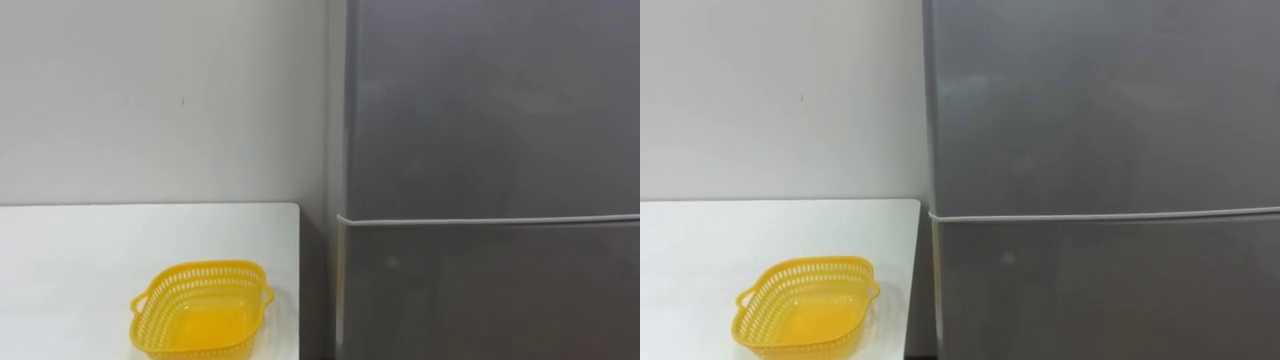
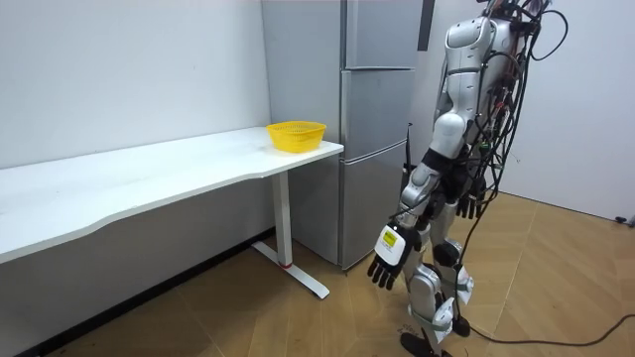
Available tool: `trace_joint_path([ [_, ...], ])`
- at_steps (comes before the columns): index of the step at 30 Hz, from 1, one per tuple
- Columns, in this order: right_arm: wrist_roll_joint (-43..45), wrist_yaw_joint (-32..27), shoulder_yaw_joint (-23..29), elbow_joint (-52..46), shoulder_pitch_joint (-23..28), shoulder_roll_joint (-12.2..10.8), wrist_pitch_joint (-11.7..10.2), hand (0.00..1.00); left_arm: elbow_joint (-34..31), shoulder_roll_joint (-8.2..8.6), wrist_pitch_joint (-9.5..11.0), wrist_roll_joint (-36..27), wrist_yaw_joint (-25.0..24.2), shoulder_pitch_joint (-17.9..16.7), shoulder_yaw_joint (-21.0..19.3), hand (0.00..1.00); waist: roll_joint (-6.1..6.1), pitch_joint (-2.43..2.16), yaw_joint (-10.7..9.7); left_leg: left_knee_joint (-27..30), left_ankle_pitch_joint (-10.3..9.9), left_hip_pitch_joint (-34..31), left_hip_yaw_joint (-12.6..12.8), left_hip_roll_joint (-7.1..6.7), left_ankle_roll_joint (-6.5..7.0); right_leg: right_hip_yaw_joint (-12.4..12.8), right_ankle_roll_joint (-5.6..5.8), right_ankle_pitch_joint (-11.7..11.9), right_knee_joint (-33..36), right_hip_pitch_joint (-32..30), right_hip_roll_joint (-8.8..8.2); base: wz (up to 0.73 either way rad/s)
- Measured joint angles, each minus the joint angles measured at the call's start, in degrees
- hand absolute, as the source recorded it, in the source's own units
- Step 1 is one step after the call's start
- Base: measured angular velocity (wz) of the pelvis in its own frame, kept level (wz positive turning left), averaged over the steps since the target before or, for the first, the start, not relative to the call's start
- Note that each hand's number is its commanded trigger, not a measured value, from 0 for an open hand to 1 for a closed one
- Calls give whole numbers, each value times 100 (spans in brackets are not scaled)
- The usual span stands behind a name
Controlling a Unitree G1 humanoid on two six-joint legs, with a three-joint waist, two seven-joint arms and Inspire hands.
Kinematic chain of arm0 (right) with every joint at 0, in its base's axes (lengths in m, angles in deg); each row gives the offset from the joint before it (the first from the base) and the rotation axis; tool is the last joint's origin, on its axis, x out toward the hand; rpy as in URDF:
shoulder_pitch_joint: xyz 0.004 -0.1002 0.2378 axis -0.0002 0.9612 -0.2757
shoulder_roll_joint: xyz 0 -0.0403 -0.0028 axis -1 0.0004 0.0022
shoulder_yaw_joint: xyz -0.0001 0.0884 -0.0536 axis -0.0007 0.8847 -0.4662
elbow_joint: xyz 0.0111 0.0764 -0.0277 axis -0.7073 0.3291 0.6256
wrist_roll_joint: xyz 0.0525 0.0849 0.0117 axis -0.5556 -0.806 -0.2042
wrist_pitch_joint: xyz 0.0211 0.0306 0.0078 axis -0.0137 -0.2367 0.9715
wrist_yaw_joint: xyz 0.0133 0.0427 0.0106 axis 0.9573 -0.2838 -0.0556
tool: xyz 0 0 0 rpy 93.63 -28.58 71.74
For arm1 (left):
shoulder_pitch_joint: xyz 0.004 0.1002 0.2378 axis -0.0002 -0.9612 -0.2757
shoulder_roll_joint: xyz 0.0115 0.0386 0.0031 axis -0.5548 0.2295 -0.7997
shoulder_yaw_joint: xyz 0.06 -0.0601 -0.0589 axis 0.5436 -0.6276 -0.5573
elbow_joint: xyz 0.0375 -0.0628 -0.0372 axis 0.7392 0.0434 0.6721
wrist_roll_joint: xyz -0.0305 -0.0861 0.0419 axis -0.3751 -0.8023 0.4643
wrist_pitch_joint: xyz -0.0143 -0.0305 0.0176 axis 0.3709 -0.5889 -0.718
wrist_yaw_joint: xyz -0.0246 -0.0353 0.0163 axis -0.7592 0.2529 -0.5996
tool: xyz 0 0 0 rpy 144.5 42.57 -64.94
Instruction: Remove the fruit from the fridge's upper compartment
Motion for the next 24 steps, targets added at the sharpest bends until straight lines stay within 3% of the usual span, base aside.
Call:
trace_joint_path([
  [2,3,-6,7,10,1,-4,17,0,4,1,0,-308,104,10,-44,0,-4,2,0,3,0,1,-1,0,0,4,0,0,7,1,-3,0],
  [6,33,-39,143,19,5,-11,14,0,9,36,12,-1108,429,-15,-538,0,-8,5,15,-47,0,11,12,2,0,30,0,0,6,-9,5,-3],
  [11,34,-211,310,14,19,-14,9,0,-61,38,98,-2974,1092,67,-1186,0,55,8,112,-84,5,71,55,6,-5,148,0,0,6,-6,23,-5],
  [13,44,-236,351,6,18,-14,-8,0,-149,36,175,-3395,1239,125,-1390,0,84,13,174,-100,7,99,101,13,-7,163,0,0,6,-8,28,-12],
  [15,70,-230,464,-4,-6,-17,-60,0,-534,38,176,-3881,1429,159,-1640,0,78,27,176,-104,7,87,91,11,-6,141,0,0,7,-17,23,3],
  [19,6,-290,526,-93,-25,-17,-182,0,-1655,16,416,-4880,2079,300,-1782,0,89,22,177,-181,8,82,85,8,-4,130,1,1,-14,-25,26,0],
  [24,46,-371,706,-279,23,-27,-302,0,-3228,13,771,-4784,2827,470,-1811,0,133,-12,193,-172,13,21,87,7,-6,140,1,1,-3,-125,33,-2],
])
